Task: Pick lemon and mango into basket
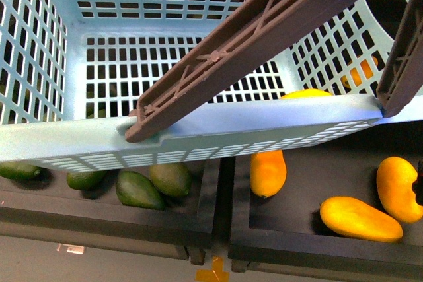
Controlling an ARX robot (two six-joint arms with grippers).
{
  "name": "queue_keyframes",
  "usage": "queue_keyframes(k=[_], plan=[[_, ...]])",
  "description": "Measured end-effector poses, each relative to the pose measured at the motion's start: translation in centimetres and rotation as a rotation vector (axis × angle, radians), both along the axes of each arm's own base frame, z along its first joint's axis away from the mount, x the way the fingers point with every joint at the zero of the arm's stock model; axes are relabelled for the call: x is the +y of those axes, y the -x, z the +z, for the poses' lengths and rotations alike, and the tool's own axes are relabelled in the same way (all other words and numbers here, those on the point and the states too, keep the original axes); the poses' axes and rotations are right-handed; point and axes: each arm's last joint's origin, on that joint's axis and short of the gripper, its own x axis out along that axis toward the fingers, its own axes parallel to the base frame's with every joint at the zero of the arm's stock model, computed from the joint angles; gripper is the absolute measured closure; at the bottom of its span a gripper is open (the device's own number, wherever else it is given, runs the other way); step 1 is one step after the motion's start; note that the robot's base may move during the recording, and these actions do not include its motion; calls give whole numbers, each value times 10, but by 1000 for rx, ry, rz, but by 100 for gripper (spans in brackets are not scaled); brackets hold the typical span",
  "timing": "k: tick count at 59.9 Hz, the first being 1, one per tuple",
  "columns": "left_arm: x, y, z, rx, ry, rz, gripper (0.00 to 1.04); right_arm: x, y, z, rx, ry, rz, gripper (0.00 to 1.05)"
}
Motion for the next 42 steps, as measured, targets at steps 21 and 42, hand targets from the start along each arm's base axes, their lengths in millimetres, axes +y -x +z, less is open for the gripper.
queue_keyframes(k=[21,42], plan=[[0,0,0,0,0,0,100,13,-19,-21,66,9,21,9],[0,0,0,0,0,0,100,9,-17,-28,99,5,-30,48]])
